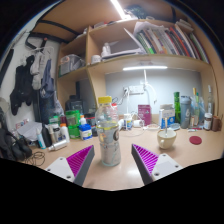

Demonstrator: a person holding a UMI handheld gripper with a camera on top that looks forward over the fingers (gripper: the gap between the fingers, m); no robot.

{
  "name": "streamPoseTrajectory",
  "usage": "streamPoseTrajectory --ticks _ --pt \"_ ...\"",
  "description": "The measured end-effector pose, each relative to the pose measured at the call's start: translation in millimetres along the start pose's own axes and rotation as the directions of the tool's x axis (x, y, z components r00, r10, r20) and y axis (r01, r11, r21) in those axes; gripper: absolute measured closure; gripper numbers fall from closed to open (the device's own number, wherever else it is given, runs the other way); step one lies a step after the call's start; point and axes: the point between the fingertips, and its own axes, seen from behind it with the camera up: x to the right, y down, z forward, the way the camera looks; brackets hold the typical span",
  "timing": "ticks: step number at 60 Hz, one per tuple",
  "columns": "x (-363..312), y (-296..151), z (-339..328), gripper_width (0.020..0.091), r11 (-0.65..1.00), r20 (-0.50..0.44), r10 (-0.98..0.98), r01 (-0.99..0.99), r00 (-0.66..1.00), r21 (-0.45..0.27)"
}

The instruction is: Pour water

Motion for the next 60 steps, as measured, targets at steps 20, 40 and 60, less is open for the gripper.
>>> streamPoseTrajectory --ticks 20,40,60 --pt "-5 6 104 0.0266 0.998 -0.051 -0.013 0.010 0.999 -0.061" --pt "-4 7 131 0.0611 0.995 -0.090 -0.092 0.088 0.992 -0.050" --pt "-9 -12 127 0.0648 1.000 -0.013 0.013 -0.013 1.000 -0.029"
